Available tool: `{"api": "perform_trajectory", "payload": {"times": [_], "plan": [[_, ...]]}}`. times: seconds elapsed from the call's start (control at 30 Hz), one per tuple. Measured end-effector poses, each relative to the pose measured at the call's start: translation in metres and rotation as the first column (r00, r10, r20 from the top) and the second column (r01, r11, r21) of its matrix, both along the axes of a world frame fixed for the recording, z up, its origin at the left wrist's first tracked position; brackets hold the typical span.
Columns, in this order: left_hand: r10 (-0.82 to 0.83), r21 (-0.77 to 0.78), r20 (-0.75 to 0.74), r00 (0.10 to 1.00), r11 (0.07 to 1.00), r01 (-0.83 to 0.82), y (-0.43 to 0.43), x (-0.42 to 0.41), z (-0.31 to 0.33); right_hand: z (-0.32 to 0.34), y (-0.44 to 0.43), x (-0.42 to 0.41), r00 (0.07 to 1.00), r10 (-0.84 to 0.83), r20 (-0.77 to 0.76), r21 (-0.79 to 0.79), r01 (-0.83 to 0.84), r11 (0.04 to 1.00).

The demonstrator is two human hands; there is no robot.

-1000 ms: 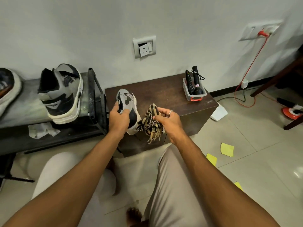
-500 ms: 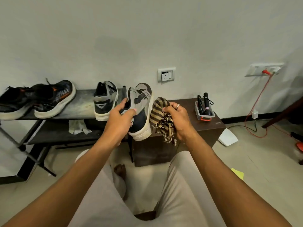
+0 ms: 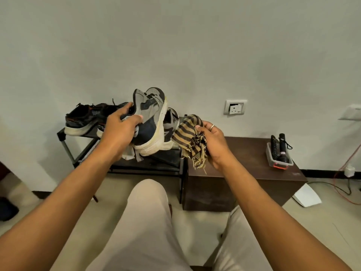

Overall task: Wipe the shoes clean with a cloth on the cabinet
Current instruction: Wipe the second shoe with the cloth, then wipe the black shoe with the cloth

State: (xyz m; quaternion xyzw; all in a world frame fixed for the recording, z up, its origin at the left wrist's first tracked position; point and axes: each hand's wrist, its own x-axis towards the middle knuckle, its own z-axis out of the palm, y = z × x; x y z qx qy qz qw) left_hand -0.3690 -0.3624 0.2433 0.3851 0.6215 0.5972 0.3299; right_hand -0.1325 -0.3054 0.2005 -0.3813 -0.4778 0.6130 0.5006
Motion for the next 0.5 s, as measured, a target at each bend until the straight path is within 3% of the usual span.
{"api": "perform_trajectory", "payload": {"times": [0.2, 0.5], "plan": [[0.043, -0.045, -0.153, 0.987, 0.998, -0.050, 0.036, -0.054, -0.015, -0.008, 0.024, -0.025, 1.000, 0.018, 0.005, -0.020, -0.018, 1.000], [-0.029, -0.145, -0.355, 0.935, 0.989, -0.025, 0.131, -0.070, -0.063, -0.028, 0.066, -0.037, 0.999, -0.033, 0.029, -0.065, 0.035, 0.997]]}}
